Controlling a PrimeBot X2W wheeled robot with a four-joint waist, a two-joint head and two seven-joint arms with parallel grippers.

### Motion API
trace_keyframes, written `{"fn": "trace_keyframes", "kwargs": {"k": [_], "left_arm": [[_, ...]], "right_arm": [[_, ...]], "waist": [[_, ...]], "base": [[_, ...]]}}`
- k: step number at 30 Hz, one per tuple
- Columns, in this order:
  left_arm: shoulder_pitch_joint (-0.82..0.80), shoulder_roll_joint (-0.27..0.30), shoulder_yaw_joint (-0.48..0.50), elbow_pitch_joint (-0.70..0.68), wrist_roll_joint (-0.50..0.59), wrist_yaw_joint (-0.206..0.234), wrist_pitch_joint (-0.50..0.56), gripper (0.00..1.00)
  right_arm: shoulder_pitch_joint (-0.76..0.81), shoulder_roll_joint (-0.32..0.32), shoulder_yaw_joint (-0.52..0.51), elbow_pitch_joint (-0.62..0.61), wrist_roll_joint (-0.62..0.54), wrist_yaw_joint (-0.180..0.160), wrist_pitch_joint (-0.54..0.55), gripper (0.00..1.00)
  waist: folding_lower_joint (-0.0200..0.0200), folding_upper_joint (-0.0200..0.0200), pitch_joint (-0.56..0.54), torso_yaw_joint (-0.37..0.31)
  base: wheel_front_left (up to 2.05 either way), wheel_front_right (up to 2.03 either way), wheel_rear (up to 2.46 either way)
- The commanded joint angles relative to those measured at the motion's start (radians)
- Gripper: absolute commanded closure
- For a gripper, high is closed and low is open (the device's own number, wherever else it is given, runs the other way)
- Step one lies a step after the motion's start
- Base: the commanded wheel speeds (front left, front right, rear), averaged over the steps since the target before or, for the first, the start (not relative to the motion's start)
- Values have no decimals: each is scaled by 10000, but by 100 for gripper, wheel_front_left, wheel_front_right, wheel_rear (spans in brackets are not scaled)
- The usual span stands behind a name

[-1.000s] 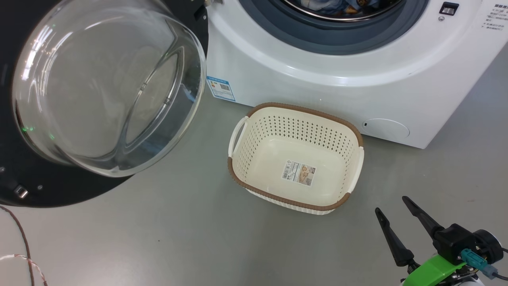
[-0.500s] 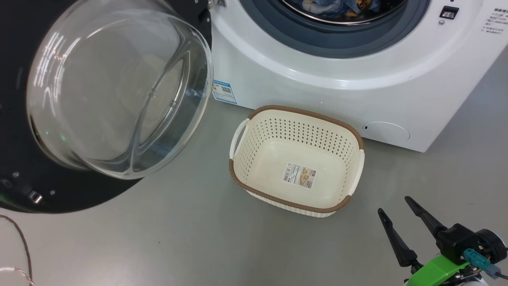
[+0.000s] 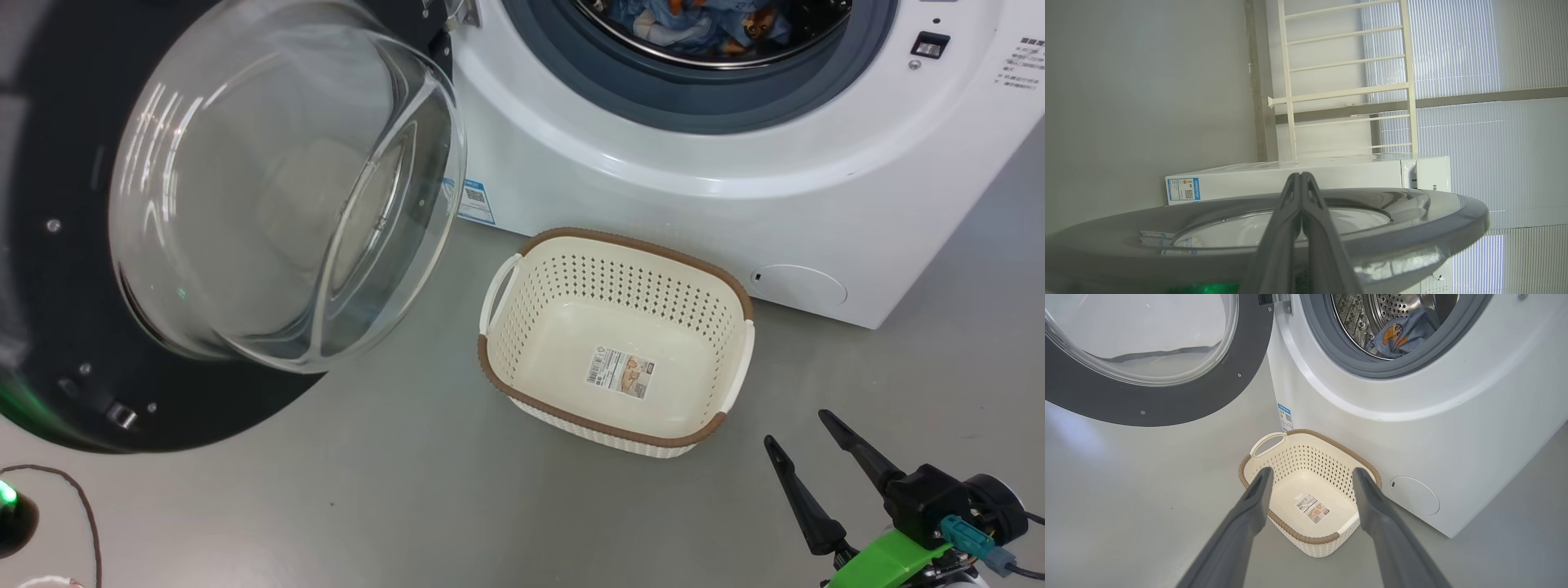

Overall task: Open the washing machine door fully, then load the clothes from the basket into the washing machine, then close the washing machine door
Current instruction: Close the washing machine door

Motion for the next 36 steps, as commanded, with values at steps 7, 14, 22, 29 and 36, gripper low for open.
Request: {"fn": "trace_keyframes", "kwargs": {"k": [7,14,22,29,36], "left_arm": [[361,160,36,-606,-1,-30,664,100],[709,-89,12,-1191,-189,-31,1399,100],[1266,-534,-45,-2126,-330,-31,2273,100],[1664,-1118,-310,-2938,-298,-31,2741,100],[2082,-1712,-681,-3769,-364,-31,3109,100]], "right_arm": [[62,3,120,-217,73,16,-46,0],[71,273,-58,-204,30,16,-46,0],[56,587,-241,-251,0,16,-46,0],[108,819,-415,-312,-29,16,-46,0],[140,1071,-481,-349,-40,16,-46,0]], "waist": [[0,0,8,-112],[0,0,6,-116],[0,0,-82,-127],[0,0,-129,-124],[0,0,-258,-238]], "base": [[0,0,0],[0,0,0],[0,0,0],[0,0,0],[0,0,0]]}}
